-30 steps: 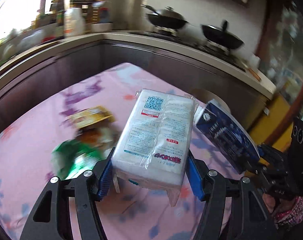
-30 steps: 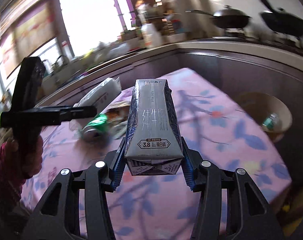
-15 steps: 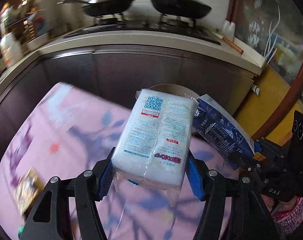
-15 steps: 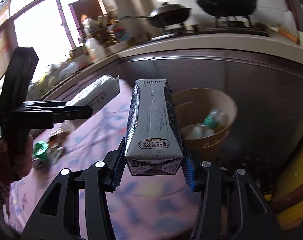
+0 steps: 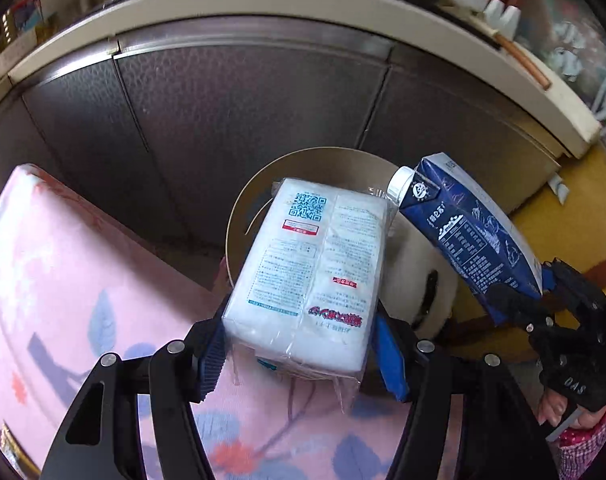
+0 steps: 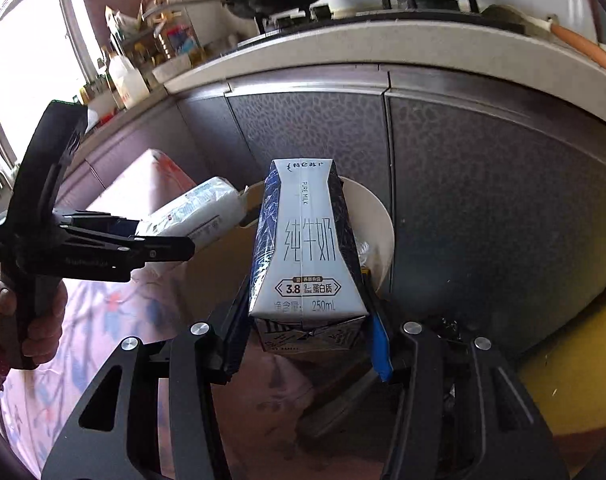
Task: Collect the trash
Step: 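Open both tools over the bin to drop the tissue pack and carton, then move both open tools back over the table toward the remaining trash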
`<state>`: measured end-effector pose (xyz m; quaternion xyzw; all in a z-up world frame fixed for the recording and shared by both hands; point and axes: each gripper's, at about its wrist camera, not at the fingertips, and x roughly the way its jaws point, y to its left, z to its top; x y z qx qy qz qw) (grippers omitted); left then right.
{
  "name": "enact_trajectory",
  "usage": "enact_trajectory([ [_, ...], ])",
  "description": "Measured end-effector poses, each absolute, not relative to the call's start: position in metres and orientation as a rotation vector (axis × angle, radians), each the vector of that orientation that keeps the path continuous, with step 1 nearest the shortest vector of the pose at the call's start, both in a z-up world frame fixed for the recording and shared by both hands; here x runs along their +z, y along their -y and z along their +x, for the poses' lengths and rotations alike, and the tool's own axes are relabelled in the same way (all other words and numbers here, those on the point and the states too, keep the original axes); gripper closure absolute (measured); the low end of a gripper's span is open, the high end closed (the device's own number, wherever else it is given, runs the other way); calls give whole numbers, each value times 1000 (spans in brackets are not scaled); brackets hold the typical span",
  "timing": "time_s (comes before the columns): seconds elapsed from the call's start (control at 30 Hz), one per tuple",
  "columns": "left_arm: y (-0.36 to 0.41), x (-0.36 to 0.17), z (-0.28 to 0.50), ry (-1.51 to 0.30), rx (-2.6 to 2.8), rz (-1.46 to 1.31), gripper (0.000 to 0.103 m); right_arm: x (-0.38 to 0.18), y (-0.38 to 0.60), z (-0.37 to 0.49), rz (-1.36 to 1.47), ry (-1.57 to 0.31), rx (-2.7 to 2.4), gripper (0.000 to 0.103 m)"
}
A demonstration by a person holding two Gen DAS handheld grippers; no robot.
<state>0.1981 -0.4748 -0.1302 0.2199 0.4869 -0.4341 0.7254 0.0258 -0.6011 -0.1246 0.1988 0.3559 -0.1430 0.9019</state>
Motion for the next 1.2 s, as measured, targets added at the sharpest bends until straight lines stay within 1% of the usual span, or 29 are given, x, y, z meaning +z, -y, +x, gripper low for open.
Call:
enact_trajectory([
  [0.27, 494, -151, 204, -1120, -913, 463, 35, -146, 611, 55, 424, -802, -287, 54],
  [0.3, 495, -153, 202, -1123, -908, 461, 33, -149, 613, 58, 429, -807, -288, 54],
  [0.43, 501, -152, 201, -1111, -897, 459, 18, -151, 613, 74, 416, -811, -289, 52],
  [0.47, 500, -150, 201, -1104, -893, 456, 17, -152, 611, 74, 414, -815, -282, 52],
  [0.5, 499, -146, 200, -1092, -898, 445, 17, -152, 609, 78, 407, -820, -279, 49],
  [0.53, 500, -145, 200, -1087, -902, 440, 17, -151, 606, 79, 400, -817, -279, 48],
  [0.87, 472, -100, 192, -988, -897, 344, 17, -125, 588, 56, 372, -749, -292, 48],
  [1.2, 431, -68, 157, -839, -869, 342, 17, -97, 573, 10, 465, -653, -310, 48],
])
